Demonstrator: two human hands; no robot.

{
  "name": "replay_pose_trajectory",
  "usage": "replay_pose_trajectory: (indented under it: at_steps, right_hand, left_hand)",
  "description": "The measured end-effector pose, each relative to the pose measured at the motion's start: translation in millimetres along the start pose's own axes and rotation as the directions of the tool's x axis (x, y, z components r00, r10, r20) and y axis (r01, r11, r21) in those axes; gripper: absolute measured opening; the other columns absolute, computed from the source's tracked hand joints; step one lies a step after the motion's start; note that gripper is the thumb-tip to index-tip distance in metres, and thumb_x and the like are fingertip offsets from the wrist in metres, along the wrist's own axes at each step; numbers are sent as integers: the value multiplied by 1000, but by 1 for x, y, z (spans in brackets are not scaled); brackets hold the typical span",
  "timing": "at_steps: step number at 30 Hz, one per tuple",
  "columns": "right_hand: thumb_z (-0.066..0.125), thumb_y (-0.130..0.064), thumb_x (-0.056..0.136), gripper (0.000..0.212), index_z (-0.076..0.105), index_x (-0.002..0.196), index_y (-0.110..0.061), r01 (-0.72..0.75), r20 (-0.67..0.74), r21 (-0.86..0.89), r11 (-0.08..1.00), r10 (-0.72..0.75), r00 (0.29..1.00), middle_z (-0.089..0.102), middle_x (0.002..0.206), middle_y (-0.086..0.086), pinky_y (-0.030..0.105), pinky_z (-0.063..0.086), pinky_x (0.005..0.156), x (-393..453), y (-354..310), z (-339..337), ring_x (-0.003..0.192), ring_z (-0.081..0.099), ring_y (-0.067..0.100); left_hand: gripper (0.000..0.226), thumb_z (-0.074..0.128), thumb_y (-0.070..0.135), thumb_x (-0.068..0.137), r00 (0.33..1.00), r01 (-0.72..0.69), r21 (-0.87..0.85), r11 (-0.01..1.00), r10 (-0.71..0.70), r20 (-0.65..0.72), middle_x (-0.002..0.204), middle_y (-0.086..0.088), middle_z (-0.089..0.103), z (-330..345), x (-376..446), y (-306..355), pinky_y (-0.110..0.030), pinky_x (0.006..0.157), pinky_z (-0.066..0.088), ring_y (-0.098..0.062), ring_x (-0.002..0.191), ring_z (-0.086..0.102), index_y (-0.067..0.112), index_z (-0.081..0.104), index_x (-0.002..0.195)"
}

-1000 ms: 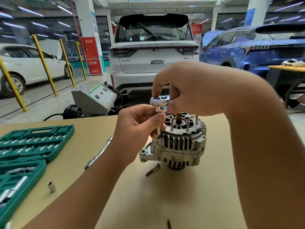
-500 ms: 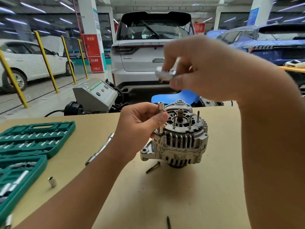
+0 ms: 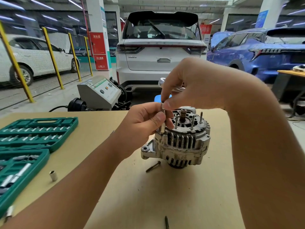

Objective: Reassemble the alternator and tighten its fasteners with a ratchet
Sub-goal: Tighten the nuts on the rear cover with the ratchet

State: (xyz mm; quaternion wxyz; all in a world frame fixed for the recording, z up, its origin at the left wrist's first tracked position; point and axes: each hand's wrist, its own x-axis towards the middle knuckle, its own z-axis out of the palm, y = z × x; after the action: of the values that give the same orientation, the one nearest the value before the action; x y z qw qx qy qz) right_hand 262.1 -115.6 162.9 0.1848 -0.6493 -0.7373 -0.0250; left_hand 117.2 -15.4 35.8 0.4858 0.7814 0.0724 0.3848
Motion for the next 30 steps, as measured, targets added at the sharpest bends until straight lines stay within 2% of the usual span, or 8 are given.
replay_pose_trajectory:
  at_steps: [7,10,12,15,18,20,25,30]
  right_hand:
    - [77,-42,84,3,75,83,-40,38,16,-48,998,-37,999,63,85,-18,26,42,60,4,2,5,77,57,3]
    - [76,-48,83,16,68,73,-39,17,2,-77,997,-17,1000,56,74,-14,26,32,53,5,2,7,65,50,3]
    - [76,-52,82,18,68,74,-38,9,-5,-79,997,-10,1000,55,71,-12,26,31,51,6,3,7,61,49,4]
    - [77,-53,80,17,73,75,-38,15,-8,-55,998,-16,1000,55,66,-11,27,34,52,6,4,6,60,51,7]
    - [79,-47,80,9,76,83,-39,48,-4,-49,998,-48,999,64,81,-13,29,43,58,4,4,4,74,58,8]
    - [79,-45,81,7,76,83,-39,56,-6,-52,997,-57,998,63,84,-15,28,39,58,4,3,4,76,57,6]
    - [78,-45,81,13,70,76,-36,22,5,-58,998,-22,1000,59,79,-12,27,37,56,4,2,6,70,54,8]
    - [77,-52,77,24,69,71,-31,-2,19,1,1000,2,1000,54,62,-8,29,39,53,5,5,5,57,51,13]
  left_hand:
    - [14,64,19,96,996,-24,19,1000,25,-84,81,-1,71,1,0,-1,-18,61,45,-5,68,58,12,75,100]
    - [7,81,18,85,979,-101,95,990,116,-168,70,1,66,5,1,-2,-30,61,48,-15,66,56,15,77,90]
    - [5,80,11,85,975,-125,106,986,142,-172,67,-5,65,5,3,0,-32,62,49,-17,65,56,13,77,89]
    - [7,75,13,87,983,-103,186,977,128,-132,78,-13,71,-1,4,4,-49,71,57,-33,72,64,12,77,93]
    - [13,73,13,88,994,-57,199,978,74,-78,89,-6,77,-8,4,9,-43,85,61,-26,88,74,18,77,100]
    - [14,75,12,89,996,-37,185,982,50,-68,90,-4,78,-9,4,11,-41,87,61,-23,90,76,19,76,101]
    - [22,82,23,75,988,-48,143,989,68,-138,76,1,75,-3,3,12,-22,66,56,-11,69,70,12,76,93]
    - [9,80,16,82,995,-44,190,981,59,-75,75,-1,71,-6,5,15,-35,68,58,-15,71,66,13,75,90]
